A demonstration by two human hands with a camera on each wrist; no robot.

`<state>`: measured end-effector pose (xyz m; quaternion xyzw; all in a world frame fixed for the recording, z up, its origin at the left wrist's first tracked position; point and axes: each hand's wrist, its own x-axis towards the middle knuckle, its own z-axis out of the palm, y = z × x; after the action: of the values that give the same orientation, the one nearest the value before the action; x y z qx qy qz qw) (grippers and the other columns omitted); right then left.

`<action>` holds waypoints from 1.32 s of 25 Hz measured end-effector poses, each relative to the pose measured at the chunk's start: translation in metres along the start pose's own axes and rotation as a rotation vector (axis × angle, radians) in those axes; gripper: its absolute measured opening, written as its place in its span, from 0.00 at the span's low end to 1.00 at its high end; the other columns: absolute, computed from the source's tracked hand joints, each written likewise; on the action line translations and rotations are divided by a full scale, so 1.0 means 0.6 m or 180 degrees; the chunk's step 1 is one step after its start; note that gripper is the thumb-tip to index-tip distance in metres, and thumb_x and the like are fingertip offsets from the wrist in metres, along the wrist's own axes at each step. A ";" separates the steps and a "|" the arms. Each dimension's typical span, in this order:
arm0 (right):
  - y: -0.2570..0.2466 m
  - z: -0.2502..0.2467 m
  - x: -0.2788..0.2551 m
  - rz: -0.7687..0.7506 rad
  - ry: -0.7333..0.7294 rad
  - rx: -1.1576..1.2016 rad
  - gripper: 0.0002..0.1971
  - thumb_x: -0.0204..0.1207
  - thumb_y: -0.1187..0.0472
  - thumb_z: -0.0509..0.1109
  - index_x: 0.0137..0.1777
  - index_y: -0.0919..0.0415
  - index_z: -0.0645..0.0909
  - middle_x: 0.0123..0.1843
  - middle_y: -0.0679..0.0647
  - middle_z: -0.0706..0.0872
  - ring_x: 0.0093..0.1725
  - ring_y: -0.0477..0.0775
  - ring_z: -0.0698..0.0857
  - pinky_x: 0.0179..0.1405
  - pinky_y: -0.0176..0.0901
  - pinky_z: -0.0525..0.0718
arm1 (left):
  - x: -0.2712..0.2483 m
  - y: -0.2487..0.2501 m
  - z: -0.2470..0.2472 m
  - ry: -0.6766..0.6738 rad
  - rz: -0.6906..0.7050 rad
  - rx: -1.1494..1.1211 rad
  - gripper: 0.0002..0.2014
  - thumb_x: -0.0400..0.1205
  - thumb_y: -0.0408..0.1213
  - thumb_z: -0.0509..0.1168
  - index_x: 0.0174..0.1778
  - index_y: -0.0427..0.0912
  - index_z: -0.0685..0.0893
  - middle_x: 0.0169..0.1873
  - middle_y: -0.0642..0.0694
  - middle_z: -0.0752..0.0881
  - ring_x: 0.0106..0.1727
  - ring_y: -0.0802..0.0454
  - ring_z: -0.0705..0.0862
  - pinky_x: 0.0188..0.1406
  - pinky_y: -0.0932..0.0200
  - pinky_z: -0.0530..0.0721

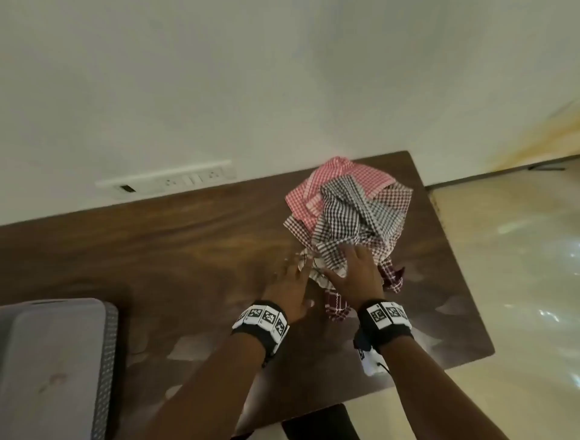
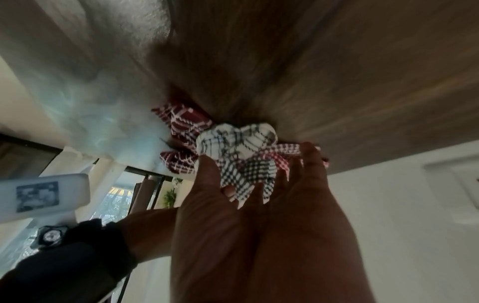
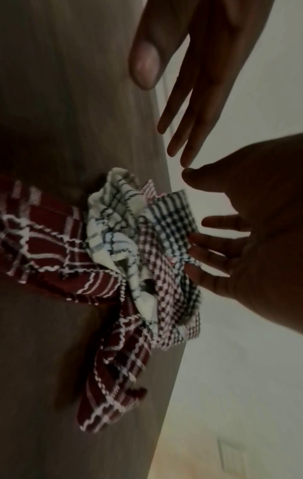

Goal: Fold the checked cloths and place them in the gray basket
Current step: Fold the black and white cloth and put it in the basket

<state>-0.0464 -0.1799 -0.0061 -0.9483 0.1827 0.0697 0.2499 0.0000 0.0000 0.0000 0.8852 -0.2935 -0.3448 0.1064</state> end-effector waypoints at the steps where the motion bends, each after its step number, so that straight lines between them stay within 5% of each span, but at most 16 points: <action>1: 0.008 0.020 0.012 0.0033 0.0037 -0.0131 0.35 0.70 0.41 0.77 0.74 0.58 0.74 0.71 0.57 0.76 0.70 0.59 0.75 0.66 0.57 0.79 | 0.019 -0.003 0.019 -0.0076 -0.0088 0.0117 0.52 0.79 0.53 0.69 0.86 0.49 0.37 0.87 0.39 0.40 0.87 0.34 0.45 0.82 0.32 0.57; 3: 0.022 0.062 0.031 0.0112 0.0191 -0.0278 0.32 0.71 0.42 0.74 0.71 0.59 0.75 0.70 0.59 0.76 0.68 0.62 0.75 0.63 0.60 0.81 | 0.050 -0.020 0.062 -0.0137 -0.0292 0.0273 0.59 0.73 0.58 0.73 0.85 0.52 0.33 0.86 0.39 0.35 0.86 0.33 0.38 0.81 0.26 0.50; 7: 0.051 0.132 0.052 0.0014 0.0788 -0.0015 0.09 0.81 0.58 0.65 0.51 0.63 0.82 0.51 0.58 0.83 0.51 0.62 0.80 0.50 0.56 0.81 | 0.073 -0.054 0.132 -0.0032 -0.0337 0.0255 0.66 0.64 0.65 0.76 0.84 0.58 0.32 0.84 0.44 0.27 0.84 0.35 0.29 0.78 0.21 0.43; 12: 0.058 0.101 0.043 -0.0329 0.1321 0.0594 0.08 0.86 0.63 0.60 0.47 0.63 0.79 0.39 0.51 0.78 0.41 0.56 0.78 0.39 0.45 0.69 | 0.082 -0.070 0.151 0.0229 -0.0239 0.0157 0.68 0.61 0.67 0.77 0.84 0.61 0.33 0.83 0.49 0.26 0.83 0.39 0.26 0.78 0.21 0.40; 15: 0.000 0.032 -0.009 -0.0926 0.1504 0.1048 0.08 0.88 0.59 0.60 0.52 0.60 0.79 0.42 0.51 0.82 0.41 0.50 0.78 0.39 0.43 0.73 | 0.064 -0.068 0.132 0.0257 -0.0163 -0.0020 0.71 0.59 0.65 0.79 0.86 0.55 0.35 0.86 0.48 0.33 0.86 0.40 0.33 0.80 0.25 0.42; 17: -0.055 -0.018 -0.048 -0.1317 0.1088 0.1485 0.09 0.88 0.55 0.62 0.48 0.56 0.79 0.39 0.51 0.84 0.40 0.49 0.82 0.40 0.41 0.77 | 0.037 -0.066 0.101 0.0494 0.0140 -0.1016 0.70 0.56 0.64 0.81 0.87 0.51 0.44 0.87 0.45 0.54 0.87 0.42 0.53 0.83 0.38 0.58; 19: -0.109 -0.056 -0.104 -0.1743 0.0485 0.1780 0.11 0.86 0.55 0.66 0.44 0.58 0.82 0.37 0.52 0.86 0.37 0.51 0.83 0.41 0.45 0.81 | -0.031 -0.063 0.075 0.1439 0.0445 -0.1877 0.63 0.58 0.62 0.82 0.86 0.49 0.55 0.79 0.48 0.73 0.80 0.49 0.72 0.76 0.56 0.71; 22: -0.179 -0.084 -0.200 -0.2151 -0.0418 0.1720 0.11 0.82 0.56 0.71 0.40 0.60 0.86 0.35 0.51 0.88 0.34 0.54 0.83 0.42 0.50 0.83 | -0.161 -0.056 0.051 0.2990 0.0956 -0.2250 0.38 0.69 0.43 0.81 0.76 0.47 0.76 0.73 0.52 0.77 0.74 0.56 0.76 0.75 0.52 0.76; 24: -0.202 -0.083 -0.255 -0.2332 -0.0558 0.1762 0.13 0.82 0.53 0.71 0.43 0.62 0.86 0.38 0.54 0.88 0.38 0.50 0.84 0.45 0.44 0.82 | -0.252 -0.050 0.048 0.3289 0.1258 -0.2420 0.17 0.74 0.32 0.77 0.59 0.42 0.87 0.61 0.49 0.86 0.63 0.54 0.84 0.66 0.45 0.83; 26: -0.226 -0.071 -0.301 -0.2339 -0.0577 0.2177 0.19 0.83 0.49 0.68 0.48 0.67 0.84 0.43 0.64 0.87 0.45 0.52 0.85 0.51 0.46 0.83 | -0.332 -0.054 0.053 0.3353 0.1349 -0.2821 0.07 0.78 0.31 0.73 0.51 0.39 0.86 0.49 0.45 0.90 0.52 0.50 0.89 0.57 0.45 0.87; 29: -0.268 -0.050 -0.352 -0.1969 -0.0478 0.3143 0.19 0.84 0.50 0.67 0.49 0.69 0.82 0.43 0.64 0.86 0.44 0.57 0.86 0.50 0.49 0.87 | -0.416 -0.051 0.072 0.3307 0.1299 -0.3525 0.07 0.82 0.36 0.69 0.51 0.38 0.81 0.48 0.40 0.90 0.48 0.44 0.88 0.53 0.40 0.86; 33: -0.305 -0.032 -0.385 -0.1909 -0.0527 0.3614 0.10 0.78 0.59 0.75 0.51 0.68 0.87 0.46 0.64 0.91 0.47 0.60 0.88 0.54 0.54 0.87 | -0.482 -0.083 0.087 0.3605 0.0852 -0.2298 0.06 0.84 0.45 0.67 0.53 0.51 0.85 0.46 0.57 0.89 0.47 0.61 0.87 0.49 0.58 0.84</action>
<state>-0.1890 0.0304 0.1442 -0.6700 -0.1015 -0.0377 0.7344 -0.1835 0.2126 0.1005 0.7943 -0.1662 0.1112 0.5737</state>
